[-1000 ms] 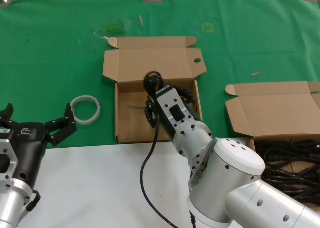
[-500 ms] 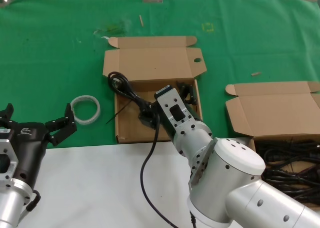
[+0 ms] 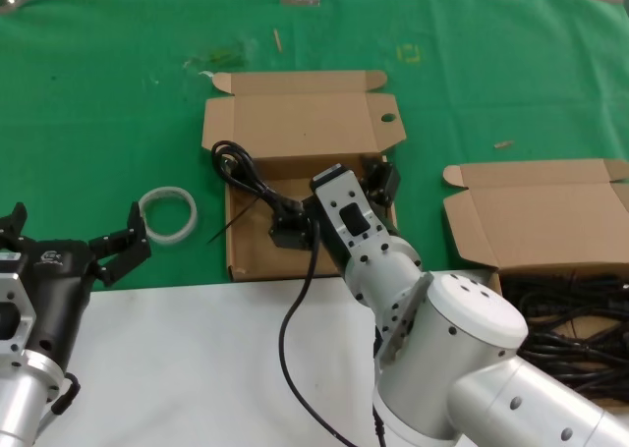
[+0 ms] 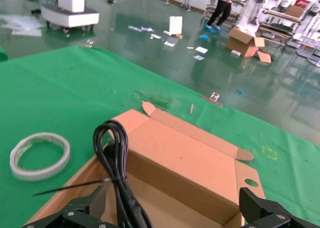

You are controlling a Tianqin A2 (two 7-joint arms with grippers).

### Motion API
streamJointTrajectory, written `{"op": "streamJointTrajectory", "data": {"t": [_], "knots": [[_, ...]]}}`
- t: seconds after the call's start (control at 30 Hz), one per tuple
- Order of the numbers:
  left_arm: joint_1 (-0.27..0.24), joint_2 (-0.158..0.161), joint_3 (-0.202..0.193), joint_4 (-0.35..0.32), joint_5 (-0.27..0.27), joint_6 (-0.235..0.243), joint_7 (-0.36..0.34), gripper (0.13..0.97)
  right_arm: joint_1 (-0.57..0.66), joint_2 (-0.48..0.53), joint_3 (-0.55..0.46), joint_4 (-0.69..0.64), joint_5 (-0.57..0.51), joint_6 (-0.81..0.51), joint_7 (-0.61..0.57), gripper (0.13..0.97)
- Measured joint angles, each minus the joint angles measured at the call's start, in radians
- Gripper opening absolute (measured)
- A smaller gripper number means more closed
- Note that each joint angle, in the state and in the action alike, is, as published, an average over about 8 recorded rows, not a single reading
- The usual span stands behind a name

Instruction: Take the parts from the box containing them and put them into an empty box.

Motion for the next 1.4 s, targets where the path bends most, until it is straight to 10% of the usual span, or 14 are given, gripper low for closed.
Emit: {"op": "streamJointTrajectory", "data": {"t": [1.4], "knots": [[0.0,0.0,0.0,0.0,0.0,0.0,0.001,0.966,-0.34,0.001,0.485,0.143,-0.514,-0.36,0.488,0.966]]}}
